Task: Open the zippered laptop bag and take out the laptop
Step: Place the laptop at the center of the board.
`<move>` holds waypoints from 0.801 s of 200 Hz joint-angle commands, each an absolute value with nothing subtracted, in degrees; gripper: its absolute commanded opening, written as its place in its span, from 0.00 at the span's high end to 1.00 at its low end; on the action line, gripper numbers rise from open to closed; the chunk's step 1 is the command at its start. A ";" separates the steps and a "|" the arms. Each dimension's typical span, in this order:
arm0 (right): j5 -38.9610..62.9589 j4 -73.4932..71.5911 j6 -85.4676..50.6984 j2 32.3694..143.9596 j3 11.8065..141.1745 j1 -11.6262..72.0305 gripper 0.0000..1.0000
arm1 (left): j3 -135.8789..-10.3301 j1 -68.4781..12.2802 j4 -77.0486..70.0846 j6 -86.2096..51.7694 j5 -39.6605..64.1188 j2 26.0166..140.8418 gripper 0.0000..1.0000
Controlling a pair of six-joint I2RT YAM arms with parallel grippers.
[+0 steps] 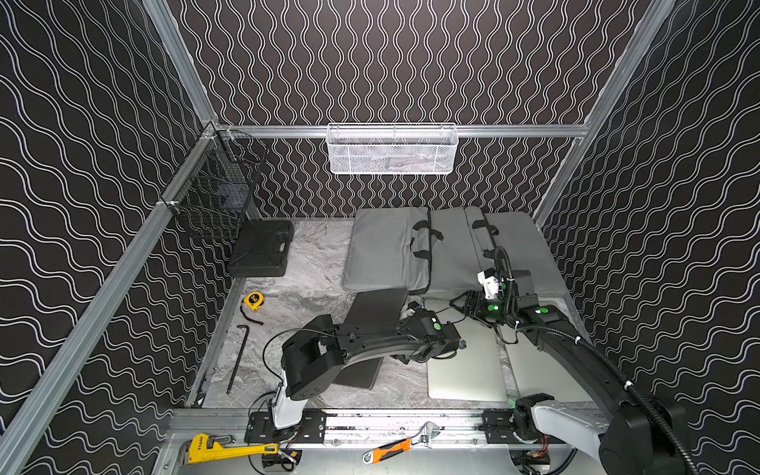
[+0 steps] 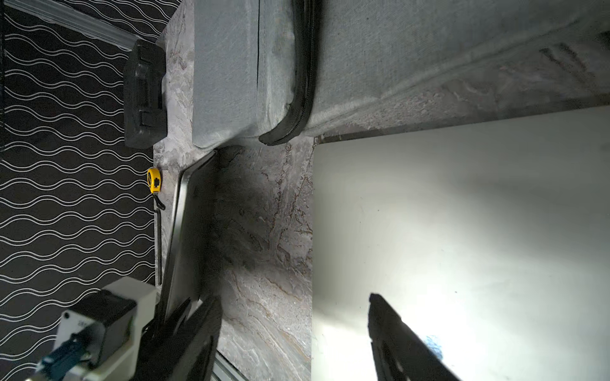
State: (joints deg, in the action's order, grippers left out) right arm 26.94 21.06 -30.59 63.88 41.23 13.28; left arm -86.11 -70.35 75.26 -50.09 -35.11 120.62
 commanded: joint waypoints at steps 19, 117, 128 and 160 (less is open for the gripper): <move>26.06 21.64 -29.53 63.07 40.30 13.01 0.29 | -85.58 -70.40 50.84 -54.20 -12.44 121.91 1.00; 26.94 18.60 -29.27 63.64 38.67 12.94 0.28 | -84.93 -69.64 43.76 -54.14 -2.83 124.82 1.00; 27.23 18.21 -29.25 63.80 38.03 12.99 0.28 | -84.96 -69.73 43.32 -54.62 -1.97 125.34 1.00; 28.40 17.79 -29.17 64.30 37.68 12.94 0.28 | -82.02 -69.77 39.05 -57.67 -0.56 126.06 1.00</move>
State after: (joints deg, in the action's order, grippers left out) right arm 27.11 20.01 -29.47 64.34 38.00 13.02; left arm -83.64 -69.95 68.73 -50.85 -32.67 124.44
